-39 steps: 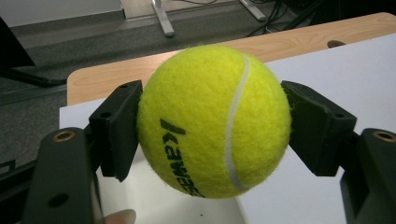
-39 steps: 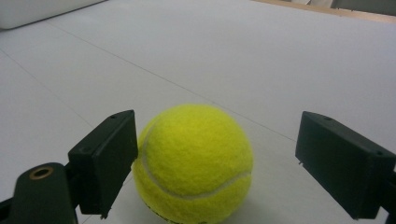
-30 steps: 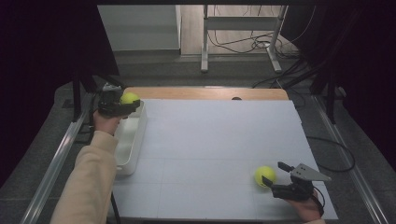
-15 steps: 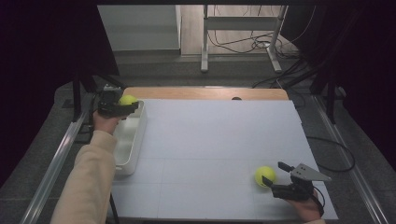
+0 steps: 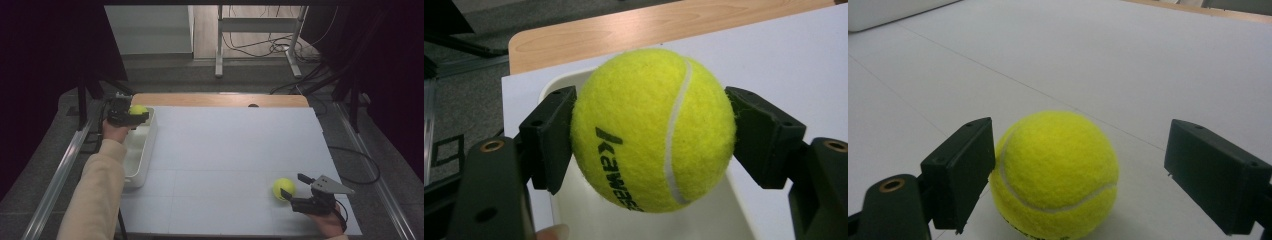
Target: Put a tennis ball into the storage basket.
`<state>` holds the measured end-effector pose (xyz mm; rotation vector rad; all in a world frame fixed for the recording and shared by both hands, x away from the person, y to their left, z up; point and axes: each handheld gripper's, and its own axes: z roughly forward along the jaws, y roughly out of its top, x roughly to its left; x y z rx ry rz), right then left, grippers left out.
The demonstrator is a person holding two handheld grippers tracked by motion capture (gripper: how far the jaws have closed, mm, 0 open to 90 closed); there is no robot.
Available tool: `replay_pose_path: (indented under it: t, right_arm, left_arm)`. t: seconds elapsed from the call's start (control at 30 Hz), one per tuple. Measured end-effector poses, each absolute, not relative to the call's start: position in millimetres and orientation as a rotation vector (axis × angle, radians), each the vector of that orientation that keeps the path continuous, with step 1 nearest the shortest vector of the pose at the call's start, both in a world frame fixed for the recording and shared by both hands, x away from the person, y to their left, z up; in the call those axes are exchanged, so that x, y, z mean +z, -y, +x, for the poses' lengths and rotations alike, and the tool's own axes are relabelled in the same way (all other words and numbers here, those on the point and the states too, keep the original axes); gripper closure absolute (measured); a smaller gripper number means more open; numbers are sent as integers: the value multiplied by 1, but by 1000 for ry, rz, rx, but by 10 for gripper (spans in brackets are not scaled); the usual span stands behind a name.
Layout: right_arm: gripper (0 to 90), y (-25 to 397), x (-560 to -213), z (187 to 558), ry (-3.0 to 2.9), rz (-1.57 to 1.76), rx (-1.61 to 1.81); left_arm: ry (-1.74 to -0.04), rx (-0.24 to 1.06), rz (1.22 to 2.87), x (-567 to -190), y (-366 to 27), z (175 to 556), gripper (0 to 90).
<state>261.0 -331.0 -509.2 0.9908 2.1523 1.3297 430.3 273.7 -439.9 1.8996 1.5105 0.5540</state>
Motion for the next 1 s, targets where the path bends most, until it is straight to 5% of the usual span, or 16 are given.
replay_pose_path:
  t: [0.8, 1.0]
  right_arm:
    - [136, 331, -509, 261, -2151, 990, 1327]
    - [136, 331, -509, 261, -2150, 993, 1329]
  left_arm:
    - [-1522, 535, 1943, -446, -272, 433, 252]
    - [-1459, 586, 1835, -434, -273, 425, 168]
